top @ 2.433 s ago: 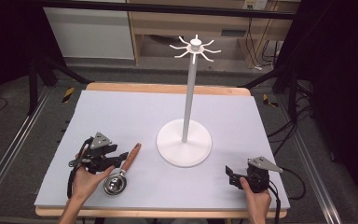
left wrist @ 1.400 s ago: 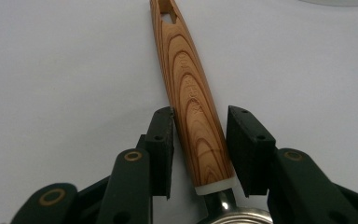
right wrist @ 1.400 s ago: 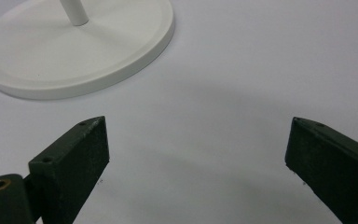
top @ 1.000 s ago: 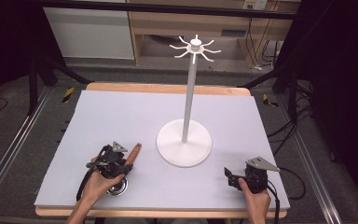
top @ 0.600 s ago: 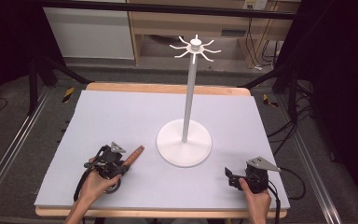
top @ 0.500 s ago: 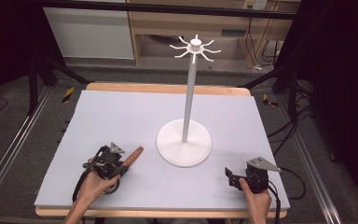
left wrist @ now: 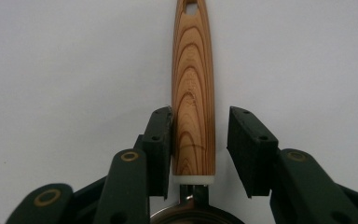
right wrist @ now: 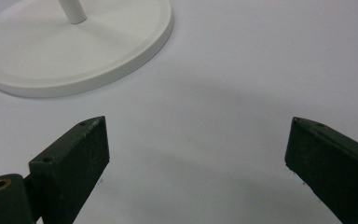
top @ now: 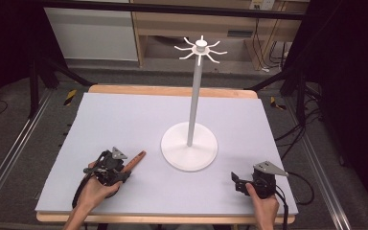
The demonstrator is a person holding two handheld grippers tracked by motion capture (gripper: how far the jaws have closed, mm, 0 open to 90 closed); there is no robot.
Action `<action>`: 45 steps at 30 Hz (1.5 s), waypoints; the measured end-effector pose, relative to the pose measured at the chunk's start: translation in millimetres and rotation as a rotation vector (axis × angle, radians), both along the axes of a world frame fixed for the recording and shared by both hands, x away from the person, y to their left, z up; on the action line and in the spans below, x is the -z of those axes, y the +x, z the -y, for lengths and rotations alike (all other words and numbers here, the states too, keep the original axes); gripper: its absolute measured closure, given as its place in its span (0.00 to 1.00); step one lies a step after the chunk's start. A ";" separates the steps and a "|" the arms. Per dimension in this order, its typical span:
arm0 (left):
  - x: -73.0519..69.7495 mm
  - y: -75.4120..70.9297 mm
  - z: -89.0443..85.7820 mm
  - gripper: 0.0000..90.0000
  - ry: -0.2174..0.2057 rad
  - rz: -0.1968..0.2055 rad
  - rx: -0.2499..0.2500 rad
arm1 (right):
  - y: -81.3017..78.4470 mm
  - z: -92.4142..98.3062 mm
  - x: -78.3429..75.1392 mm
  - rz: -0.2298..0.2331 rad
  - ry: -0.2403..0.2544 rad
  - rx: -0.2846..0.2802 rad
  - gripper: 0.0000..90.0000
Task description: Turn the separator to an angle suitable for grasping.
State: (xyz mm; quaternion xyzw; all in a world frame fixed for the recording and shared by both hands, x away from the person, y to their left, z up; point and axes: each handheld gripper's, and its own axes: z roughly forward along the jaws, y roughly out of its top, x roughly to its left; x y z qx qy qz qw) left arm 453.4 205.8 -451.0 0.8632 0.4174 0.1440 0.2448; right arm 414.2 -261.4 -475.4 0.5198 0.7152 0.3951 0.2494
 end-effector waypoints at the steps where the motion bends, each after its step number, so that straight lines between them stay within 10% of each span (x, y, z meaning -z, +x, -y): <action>1: -2.6 -0.7 0.3 0.65 -0.002 0.009 0.002 | 0.1 0.0 0.0 0.000 0.001 0.000 0.08; 20: -34.0 17.4 20.6 0.59 0.023 0.044 0.063 | 1.5 -2.4 0.1 -0.013 0.005 -0.012 0.08; 45: -8.5 38.5 30.0 0.65 0.119 -0.054 0.074 | 2.8 -1.2 0.1 -0.018 0.006 -0.012 0.08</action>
